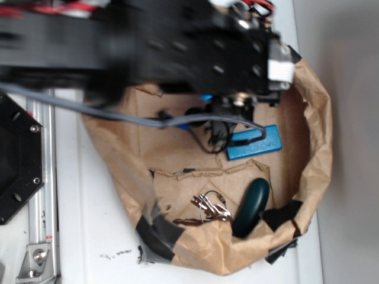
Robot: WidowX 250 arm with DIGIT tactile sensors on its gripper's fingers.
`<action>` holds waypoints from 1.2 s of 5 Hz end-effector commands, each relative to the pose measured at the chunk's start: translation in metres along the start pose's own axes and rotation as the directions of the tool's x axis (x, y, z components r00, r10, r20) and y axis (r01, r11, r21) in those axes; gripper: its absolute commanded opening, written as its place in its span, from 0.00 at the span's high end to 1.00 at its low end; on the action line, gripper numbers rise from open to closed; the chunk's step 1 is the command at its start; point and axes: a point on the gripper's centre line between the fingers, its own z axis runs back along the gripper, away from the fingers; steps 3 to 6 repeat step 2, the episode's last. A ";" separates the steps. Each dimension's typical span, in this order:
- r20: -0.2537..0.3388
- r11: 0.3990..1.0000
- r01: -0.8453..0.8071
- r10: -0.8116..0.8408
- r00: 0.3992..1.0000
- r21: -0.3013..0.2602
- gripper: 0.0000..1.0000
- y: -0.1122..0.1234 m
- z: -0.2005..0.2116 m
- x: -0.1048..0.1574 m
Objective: Grab the blue sponge.
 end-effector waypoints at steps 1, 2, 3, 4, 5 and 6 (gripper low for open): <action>0.032 0.988 -0.061 0.066 0.997 -0.143 1.00 -0.027 0.085 -0.009; 0.003 0.985 -0.106 0.108 0.994 -0.133 1.00 -0.035 0.083 -0.013; 0.003 0.985 -0.106 0.108 0.994 -0.133 1.00 -0.035 0.083 -0.013; 0.003 0.985 -0.106 0.108 0.994 -0.133 1.00 -0.035 0.083 -0.013; 0.003 0.985 -0.106 0.108 0.994 -0.133 1.00 -0.035 0.083 -0.013; 0.003 0.985 -0.106 0.108 0.994 -0.133 1.00 -0.035 0.083 -0.013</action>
